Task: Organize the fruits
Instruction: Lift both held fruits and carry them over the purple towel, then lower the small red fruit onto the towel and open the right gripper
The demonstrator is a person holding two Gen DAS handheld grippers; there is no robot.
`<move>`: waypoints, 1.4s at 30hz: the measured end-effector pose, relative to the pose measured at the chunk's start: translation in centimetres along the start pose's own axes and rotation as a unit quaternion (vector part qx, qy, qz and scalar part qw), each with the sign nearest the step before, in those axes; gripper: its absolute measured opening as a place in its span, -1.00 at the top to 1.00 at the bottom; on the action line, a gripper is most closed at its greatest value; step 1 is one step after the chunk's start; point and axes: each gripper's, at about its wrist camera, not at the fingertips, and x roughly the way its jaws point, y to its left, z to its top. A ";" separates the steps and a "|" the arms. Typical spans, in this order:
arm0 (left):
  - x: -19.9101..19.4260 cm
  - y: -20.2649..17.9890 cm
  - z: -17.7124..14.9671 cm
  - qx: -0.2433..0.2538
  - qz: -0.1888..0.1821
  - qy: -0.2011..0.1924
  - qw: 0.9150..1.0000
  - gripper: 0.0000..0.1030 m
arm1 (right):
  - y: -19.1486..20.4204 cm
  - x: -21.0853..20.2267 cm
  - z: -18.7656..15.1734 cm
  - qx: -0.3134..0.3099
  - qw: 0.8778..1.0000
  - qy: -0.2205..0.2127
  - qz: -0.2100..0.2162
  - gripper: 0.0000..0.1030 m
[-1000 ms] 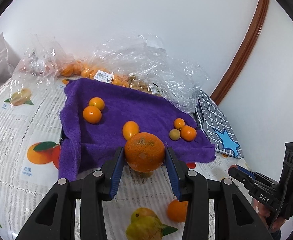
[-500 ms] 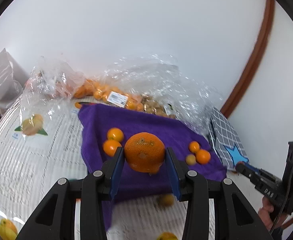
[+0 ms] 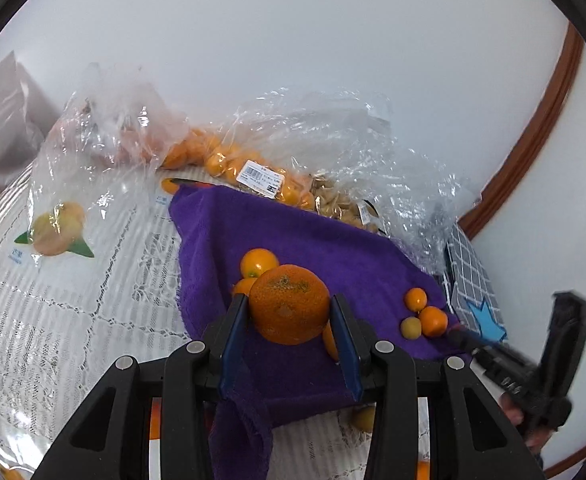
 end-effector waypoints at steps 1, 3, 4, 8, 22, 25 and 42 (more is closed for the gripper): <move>0.1 0.2 0.0 -0.006 0.001 0.001 1.000 0.23 | -0.3 0.5 -0.2 0.007 1.000 0.009 0.001 0.53; 0.5 0.3 -0.1 -0.011 -0.006 0.011 1.000 0.23 | -0.6 1.1 -0.3 0.010 1.000 0.021 -0.007 0.53; 0.9 0.3 -0.2 -0.011 -0.008 0.019 1.000 0.23 | -0.7 1.2 -0.4 0.011 1.000 0.021 -0.006 0.53; 2.0 -0.8 -0.9 0.015 0.013 0.035 0.999 0.23 | -1.2 1.7 -0.5 0.017 0.999 0.029 -0.013 0.53; 3.5 -1.7 -1.8 0.037 0.062 0.063 0.995 0.23 | -1.5 2.6 -0.9 0.019 0.998 0.048 -0.029 0.53; 3.6 -1.9 -1.9 0.044 0.071 0.063 0.995 0.23 | -1.3 2.6 -1.0 0.014 0.998 0.047 -0.034 0.53; 4.1 -2.0 -2.1 0.055 0.079 0.059 0.994 0.23 | -1.0 2.7 -1.0 0.001 0.998 0.051 -0.045 0.52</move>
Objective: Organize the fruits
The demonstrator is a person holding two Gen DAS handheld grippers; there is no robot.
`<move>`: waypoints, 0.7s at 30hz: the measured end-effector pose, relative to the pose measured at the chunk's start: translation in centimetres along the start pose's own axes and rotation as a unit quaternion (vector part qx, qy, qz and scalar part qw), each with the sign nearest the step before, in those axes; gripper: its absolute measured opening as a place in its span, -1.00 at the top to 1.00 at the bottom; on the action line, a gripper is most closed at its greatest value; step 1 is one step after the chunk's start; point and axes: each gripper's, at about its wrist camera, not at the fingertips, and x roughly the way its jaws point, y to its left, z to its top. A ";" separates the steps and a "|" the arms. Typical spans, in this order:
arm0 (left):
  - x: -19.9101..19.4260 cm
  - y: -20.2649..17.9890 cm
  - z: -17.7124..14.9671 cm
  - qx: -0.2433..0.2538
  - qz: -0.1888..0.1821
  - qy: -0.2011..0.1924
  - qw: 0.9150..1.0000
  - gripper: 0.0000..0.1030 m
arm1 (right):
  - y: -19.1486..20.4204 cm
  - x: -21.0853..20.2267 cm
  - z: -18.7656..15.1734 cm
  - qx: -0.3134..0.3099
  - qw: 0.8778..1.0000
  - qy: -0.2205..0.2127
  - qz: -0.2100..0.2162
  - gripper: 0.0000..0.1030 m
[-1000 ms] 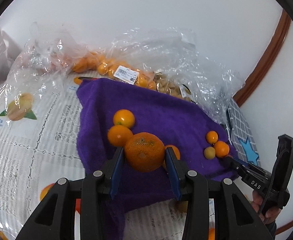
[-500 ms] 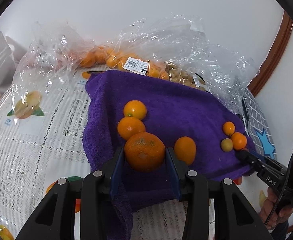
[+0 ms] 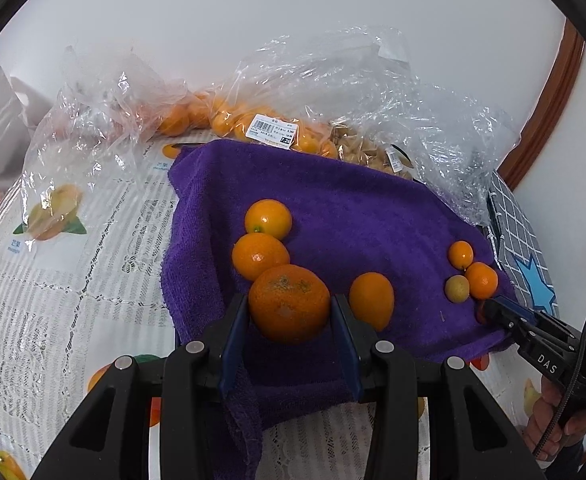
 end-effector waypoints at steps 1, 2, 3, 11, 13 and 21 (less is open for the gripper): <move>0.1 -0.1 0.0 0.001 0.001 -0.001 1.000 0.23 | 0.0 0.0 0.0 0.001 1.000 0.000 0.002 0.49; 0.1 -0.1 0.0 0.002 0.001 -0.002 1.000 0.23 | -0.1 0.0 0.0 0.002 1.000 0.000 0.005 0.46; 0.1 -0.1 0.0 0.003 0.003 -0.002 1.000 0.23 | 0.0 0.0 0.0 0.002 1.000 0.000 0.006 0.44; 0.5 -0.3 0.0 0.009 0.012 -0.002 1.000 0.23 | 0.3 -0.7 -0.2 -0.003 1.000 -0.011 0.008 0.11; 0.5 -0.3 0.1 0.009 0.012 -0.002 1.000 0.23 | 0.1 -1.1 -0.3 0.002 1.000 -0.016 0.012 0.10; 0.6 -0.3 0.0 0.010 0.011 -0.008 1.000 0.16 | -0.8 -2.6 -0.5 0.032 0.999 -0.030 0.032 -0.03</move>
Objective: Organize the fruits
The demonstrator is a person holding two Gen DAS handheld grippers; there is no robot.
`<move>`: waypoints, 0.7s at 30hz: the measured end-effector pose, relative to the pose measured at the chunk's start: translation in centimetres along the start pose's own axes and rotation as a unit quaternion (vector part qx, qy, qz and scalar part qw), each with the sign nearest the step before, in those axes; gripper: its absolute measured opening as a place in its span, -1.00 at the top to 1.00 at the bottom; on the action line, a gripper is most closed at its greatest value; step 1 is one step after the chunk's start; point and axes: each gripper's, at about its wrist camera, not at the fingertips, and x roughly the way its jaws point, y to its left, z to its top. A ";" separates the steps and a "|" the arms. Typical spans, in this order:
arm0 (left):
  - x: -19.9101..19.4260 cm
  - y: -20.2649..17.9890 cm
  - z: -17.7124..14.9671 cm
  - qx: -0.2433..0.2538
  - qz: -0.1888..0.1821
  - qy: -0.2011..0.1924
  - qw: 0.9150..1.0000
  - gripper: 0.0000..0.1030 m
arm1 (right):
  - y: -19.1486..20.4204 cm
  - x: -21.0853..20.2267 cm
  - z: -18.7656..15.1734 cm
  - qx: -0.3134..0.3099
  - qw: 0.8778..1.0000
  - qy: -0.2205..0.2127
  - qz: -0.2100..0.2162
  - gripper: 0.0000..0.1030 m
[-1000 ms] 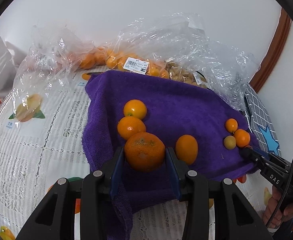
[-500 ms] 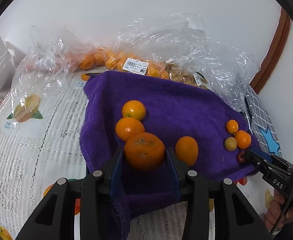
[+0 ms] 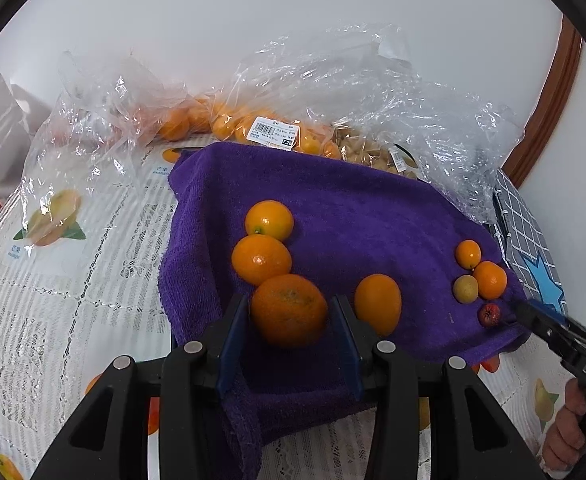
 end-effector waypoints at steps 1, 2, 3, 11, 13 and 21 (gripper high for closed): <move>0.0 0.0 0.0 -0.001 -0.002 0.001 1.000 0.15 | -0.1 -0.2 -0.1 0.009 1.000 0.008 0.007 -0.03; 0.0 0.0 0.1 -0.002 -0.003 0.001 1.000 0.14 | -0.2 -0.3 -0.2 0.014 1.000 0.012 0.011 -0.03; 0.0 0.0 0.1 -0.003 -0.004 0.001 1.000 0.13 | -0.2 -0.8 -0.3 0.017 1.000 0.014 0.011 -0.03; -1.3 0.2 0.0 -0.011 -0.043 -0.034 0.998 -0.16 | 1.7 -5.2 -1.1 -0.008 1.000 0.002 -0.021 -0.10; -1.8 0.2 -0.1 -0.012 -0.052 -0.043 0.998 -0.16 | 2.6 -6.1 -1.7 -0.021 0.999 -0.002 -0.029 -0.14; -4.5 -0.1 -1.3 -0.002 -0.041 -0.087 0.995 -0.18 | 4.9 -7.4 -4.8 -0.020 0.999 0.025 -0.002 -0.15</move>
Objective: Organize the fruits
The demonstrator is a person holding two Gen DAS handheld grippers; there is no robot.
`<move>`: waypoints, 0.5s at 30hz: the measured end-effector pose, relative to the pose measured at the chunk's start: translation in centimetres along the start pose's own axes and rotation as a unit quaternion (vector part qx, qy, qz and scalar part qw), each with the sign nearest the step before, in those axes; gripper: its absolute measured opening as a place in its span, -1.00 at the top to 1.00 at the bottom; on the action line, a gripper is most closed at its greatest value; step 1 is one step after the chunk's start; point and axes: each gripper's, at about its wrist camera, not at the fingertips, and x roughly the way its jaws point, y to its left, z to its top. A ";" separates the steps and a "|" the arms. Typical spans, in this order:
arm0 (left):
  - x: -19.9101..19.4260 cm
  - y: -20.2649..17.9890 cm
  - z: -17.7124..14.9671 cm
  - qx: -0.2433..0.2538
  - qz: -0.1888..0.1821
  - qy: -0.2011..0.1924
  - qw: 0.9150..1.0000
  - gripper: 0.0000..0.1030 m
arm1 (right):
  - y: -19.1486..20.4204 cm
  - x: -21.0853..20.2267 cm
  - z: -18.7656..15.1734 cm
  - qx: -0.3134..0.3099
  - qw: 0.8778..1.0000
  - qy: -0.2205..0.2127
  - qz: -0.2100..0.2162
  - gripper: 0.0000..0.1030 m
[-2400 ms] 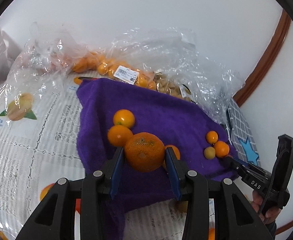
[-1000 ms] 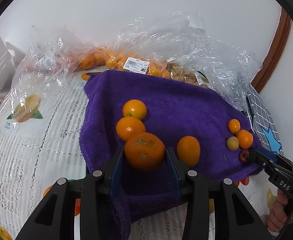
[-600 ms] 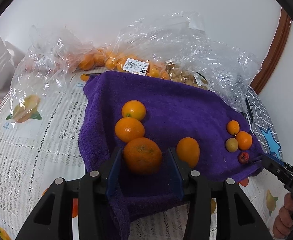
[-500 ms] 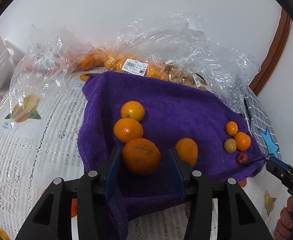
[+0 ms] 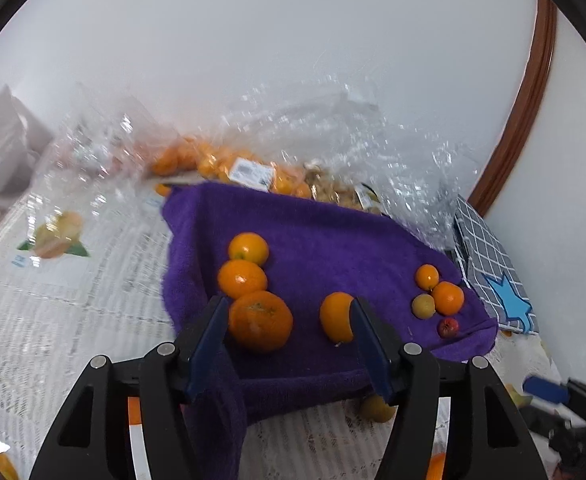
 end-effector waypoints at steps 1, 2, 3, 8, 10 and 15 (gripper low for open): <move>-0.3 0.0 0.0 0.001 0.003 -0.007 1.000 -0.18 | 0.2 -0.2 -0.4 0.002 1.000 0.002 0.010 -0.15; -0.7 0.1 0.0 0.000 0.005 -0.012 1.000 -0.18 | 0.5 -0.3 -0.8 0.002 1.000 0.004 0.015 -0.15; -1.0 0.2 0.0 -0.003 0.005 -0.015 1.000 -0.18 | 1.0 -0.5 -1.2 0.001 1.000 0.005 0.020 -0.15; -1.9 0.9 -0.3 -0.010 0.004 -0.016 1.000 -0.18 | 3.4 -1.0 -3.0 -0.021 0.999 0.007 0.026 -0.15; -2.3 0.9 -0.5 -0.005 0.006 -0.018 1.000 -0.18 | 4.2 -0.8 -3.6 -0.026 0.999 0.010 0.033 -0.15; -3.1 0.7 -1.2 0.008 0.011 -0.019 1.000 -0.18 | 5.6 1.6 -4.7 -0.045 0.998 0.034 0.029 -0.14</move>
